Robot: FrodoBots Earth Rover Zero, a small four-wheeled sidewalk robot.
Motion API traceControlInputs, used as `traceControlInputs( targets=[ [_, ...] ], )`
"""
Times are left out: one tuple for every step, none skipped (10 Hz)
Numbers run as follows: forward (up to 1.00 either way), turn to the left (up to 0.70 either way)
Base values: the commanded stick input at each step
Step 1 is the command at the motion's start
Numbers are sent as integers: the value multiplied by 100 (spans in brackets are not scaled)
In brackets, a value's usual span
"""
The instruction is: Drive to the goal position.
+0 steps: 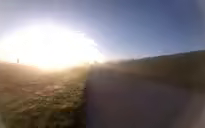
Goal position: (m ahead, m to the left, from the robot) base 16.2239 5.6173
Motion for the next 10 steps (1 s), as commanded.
traceControlInputs(
  targets=[
    [100, 0],
    [100, 0],
    [100, 0],
    [100, 0],
    [100, 0],
    [100, 0],
    [100, 0],
    [100, 0],
    [100, 0],
    [100, 0]
  ],
)
